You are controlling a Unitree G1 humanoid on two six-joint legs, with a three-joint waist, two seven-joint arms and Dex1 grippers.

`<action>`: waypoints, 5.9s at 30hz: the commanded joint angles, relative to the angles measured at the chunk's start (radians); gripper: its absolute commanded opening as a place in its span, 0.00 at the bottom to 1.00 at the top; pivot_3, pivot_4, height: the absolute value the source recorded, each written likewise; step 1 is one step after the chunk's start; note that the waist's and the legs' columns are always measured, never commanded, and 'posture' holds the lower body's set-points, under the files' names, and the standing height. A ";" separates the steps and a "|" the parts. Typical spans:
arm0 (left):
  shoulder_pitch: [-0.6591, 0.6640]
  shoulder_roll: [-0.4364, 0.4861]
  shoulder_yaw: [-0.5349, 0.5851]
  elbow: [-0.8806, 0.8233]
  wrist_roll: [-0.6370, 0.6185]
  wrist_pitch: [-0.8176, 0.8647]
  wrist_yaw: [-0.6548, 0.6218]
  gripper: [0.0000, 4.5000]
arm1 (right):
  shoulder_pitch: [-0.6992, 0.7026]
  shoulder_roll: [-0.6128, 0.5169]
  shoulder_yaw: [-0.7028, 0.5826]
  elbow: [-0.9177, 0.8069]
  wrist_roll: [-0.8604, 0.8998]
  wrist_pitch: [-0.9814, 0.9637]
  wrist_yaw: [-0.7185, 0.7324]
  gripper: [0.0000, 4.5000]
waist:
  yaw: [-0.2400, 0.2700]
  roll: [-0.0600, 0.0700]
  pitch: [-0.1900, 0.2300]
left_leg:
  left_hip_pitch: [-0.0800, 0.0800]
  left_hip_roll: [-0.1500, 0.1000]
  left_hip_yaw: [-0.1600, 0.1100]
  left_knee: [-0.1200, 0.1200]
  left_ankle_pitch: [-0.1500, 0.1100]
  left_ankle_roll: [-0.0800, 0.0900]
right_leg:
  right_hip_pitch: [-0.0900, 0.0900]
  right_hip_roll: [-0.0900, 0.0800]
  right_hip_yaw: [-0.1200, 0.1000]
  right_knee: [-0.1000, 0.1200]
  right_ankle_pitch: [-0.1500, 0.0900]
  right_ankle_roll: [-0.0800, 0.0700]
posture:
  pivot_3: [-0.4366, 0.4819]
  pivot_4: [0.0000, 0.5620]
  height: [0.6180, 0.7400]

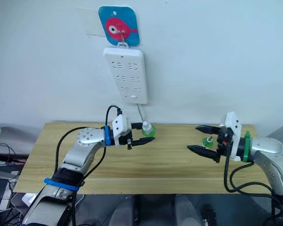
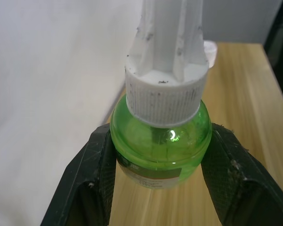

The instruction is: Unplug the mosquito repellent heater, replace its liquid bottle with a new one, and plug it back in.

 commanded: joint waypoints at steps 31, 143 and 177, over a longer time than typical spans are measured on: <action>-0.035 -0.052 -0.035 -0.088 -0.030 0.022 -0.093 0.49 | -0.112 0.282 0.259 -0.030 -0.262 -0.175 -0.186 0.55 | -0.028 0.000 0.002 | 0.000 0.000 -0.001 -0.002 0.000 0.000 | 0.000 0.001 0.000 -0.002 0.000 0.000 | 0.20 0.51 1.00; 0.198 0.106 -0.017 -0.277 -0.048 0.084 -0.042 0.49 | 0.024 0.541 0.120 0.446 -0.549 -0.460 -0.750 0.04 | 0.008 -0.002 0.043 | -0.005 0.001 0.004 -0.018 0.002 -0.003 | -0.010 0.000 0.006 -0.014 -0.001 0.000 | 0.28 0.57 1.00; 0.160 0.111 -0.020 -0.228 -0.054 0.071 -0.071 0.49 | 0.136 0.121 0.166 -0.268 -0.062 -0.015 -0.204 0.69 | 0.017 -0.001 0.045 | -0.002 0.000 0.009 -0.017 0.000 -0.001 | -0.010 0.001 0.018 -0.012 -0.001 0.000 | 0.23 0.57 1.00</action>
